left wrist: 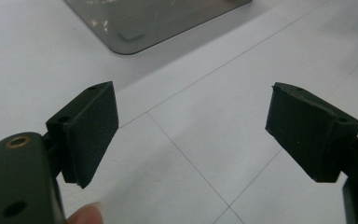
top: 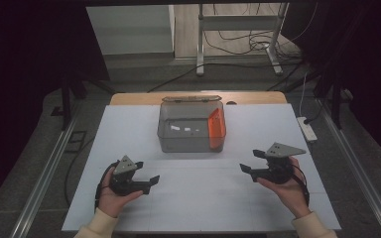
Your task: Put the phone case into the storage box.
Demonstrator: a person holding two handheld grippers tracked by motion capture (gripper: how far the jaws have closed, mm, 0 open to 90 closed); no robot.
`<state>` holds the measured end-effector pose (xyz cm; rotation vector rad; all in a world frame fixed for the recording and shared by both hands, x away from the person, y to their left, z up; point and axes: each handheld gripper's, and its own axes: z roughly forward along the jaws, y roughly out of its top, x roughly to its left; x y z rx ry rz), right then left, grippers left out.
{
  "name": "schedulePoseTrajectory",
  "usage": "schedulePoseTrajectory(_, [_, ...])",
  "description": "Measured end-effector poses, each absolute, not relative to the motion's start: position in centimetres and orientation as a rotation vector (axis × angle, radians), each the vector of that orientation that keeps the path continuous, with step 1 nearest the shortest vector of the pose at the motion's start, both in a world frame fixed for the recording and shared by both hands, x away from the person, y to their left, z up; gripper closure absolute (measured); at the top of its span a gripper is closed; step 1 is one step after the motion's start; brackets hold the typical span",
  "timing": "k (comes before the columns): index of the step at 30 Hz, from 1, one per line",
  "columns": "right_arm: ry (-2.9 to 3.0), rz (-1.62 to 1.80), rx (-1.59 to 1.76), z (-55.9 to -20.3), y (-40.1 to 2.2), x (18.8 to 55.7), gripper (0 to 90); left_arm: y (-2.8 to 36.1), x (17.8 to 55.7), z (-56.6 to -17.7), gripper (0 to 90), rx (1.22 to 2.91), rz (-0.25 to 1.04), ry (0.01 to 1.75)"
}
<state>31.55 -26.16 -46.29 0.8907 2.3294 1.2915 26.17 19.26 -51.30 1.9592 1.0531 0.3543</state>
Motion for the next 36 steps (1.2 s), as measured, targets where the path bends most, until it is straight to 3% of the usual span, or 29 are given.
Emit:
schedulePoseTrajectory(17, [2.386,1.296,0.917,-49.9,-28.5,31.2,26.1,19.4,26.2,-51.6,16.2,1.960,0.355,1.057])
schedulePoseTrajectory(36, [2.408,1.288,0.923,-50.3,-28.4,31.3,25.9,19.7,26.3,-51.8,16.0,1.955,0.358,1.068])
